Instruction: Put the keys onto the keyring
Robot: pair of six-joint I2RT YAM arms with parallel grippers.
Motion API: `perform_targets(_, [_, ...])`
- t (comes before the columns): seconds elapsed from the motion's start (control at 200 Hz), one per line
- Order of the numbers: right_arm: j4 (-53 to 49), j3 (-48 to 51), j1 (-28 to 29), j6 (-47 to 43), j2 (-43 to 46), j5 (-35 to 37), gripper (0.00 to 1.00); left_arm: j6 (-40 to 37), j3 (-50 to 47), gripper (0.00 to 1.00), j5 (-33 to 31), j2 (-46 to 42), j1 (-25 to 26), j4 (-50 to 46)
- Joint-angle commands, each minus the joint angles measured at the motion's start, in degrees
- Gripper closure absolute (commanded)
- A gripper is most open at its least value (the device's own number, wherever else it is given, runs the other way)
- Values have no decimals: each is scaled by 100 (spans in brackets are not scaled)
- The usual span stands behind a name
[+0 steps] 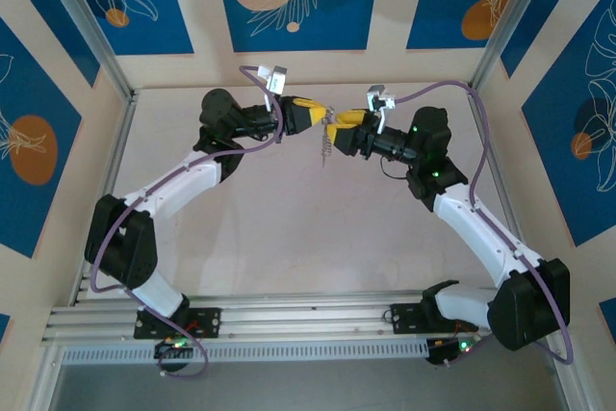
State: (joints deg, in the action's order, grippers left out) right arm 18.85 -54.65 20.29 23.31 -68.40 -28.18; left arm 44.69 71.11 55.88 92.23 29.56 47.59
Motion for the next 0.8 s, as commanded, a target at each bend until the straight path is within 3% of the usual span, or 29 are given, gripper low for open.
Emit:
perform_targets(0.0, [-31, -22, 38, -143, 34, 189, 45, 31, 61, 100, 62, -50, 58, 286])
perform_targets(0.38, [4, -368, 40, -182, -279, 103, 53, 22, 61, 100, 54, -62, 64, 268])
perform_targets(0.48, [-26, -357, 47, -195, -266, 53, 63, 22, 70, 100, 42, -57, 67, 268])
perform_targets(0.69, [-231, -318, 65, -289, -157, -145, 95, 14, 57, 100, -14, -74, 80, 303])
perform_targets(0.795, [-316, -284, 70, -303, -103, -199, 100, 10, 35, 100, -51, -85, 73, 330])
